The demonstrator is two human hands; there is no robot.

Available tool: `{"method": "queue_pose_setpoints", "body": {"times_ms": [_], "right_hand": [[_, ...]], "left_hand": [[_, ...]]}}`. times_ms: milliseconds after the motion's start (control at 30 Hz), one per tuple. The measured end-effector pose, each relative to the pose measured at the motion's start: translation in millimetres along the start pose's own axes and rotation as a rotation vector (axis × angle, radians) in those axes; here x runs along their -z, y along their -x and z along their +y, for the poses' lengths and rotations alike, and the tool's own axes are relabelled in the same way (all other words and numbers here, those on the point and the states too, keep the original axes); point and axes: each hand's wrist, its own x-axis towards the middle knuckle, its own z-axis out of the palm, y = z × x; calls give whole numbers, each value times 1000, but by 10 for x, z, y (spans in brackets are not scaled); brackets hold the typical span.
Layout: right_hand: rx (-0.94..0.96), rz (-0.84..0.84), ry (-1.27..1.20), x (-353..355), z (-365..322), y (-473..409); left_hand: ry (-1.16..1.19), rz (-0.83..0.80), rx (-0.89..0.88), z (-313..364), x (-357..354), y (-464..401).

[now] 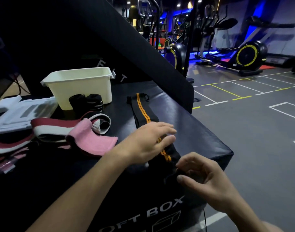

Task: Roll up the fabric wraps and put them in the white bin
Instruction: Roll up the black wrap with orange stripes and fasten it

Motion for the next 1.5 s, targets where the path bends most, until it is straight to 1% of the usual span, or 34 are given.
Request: {"method": "queue_pose_setpoints", "body": {"times_ms": [67,100,133,167,233,300,333,433,500,600,700,767,900,967,1033,1100,1200,1300,1333,1400,1500], "right_hand": [[-16,-43,2,6,-1,20],[-18,-69,17,11,-4,35],[-22,-90,32,14,-8,50],[-30,-104,36,15,-15,64],[-41,-114,30,26,-29,81],[-46,-116,16,41,-38,76],[-51,-116,11,50,-42,70],[-71,-120,13,53,-40,63],[-74,-126,17,46,-46,63],[-68,-133,34,50,-59,62],[-49,-141,41,51,-62,67],[-33,-145,61,56,-58,72],[19,-160,114,75,-60,75],[43,-174,130,89,-61,64],[57,-185,142,107,-89,35],[76,-156,177,131,-125,-27],[72,-89,283,138,-145,-252],[110,-92,352,77,-94,-553],[116,-81,344,44,-65,-624],[98,-39,290,-19,26,-678],[102,43,258,-69,161,-632]], "left_hand": [[-270,-244,98,-126,-54,-240],[-360,-332,166,-223,-64,-315],[-395,-385,248,-344,-50,-360],[-385,-399,333,-499,-27,-387],[-340,-366,450,-837,15,-396],[-319,-332,514,-1036,15,-394],[-313,-290,541,-1057,8,-403],[-277,-48,651,-1016,3,-483],[-162,45,715,-988,43,-556],[9,53,829,-946,112,-679],[25,31,956,-974,158,-788],[33,-17,1017,-1009,186,-825],[176,-52,1026,-1068,210,-862],[188,-83,1026,-1100,219,-854],[185,-66,1009,-1128,235,-858],[195,46,1002,-1178,255,-885],[183,270,965,-1279,295,-1036],[100,393,977,-1366,358,-1199],[73,425,979,-1403,370,-1238],[92,464,985,-1487,349,-1266],[162,419,994,-1576,253,-1223]]}}
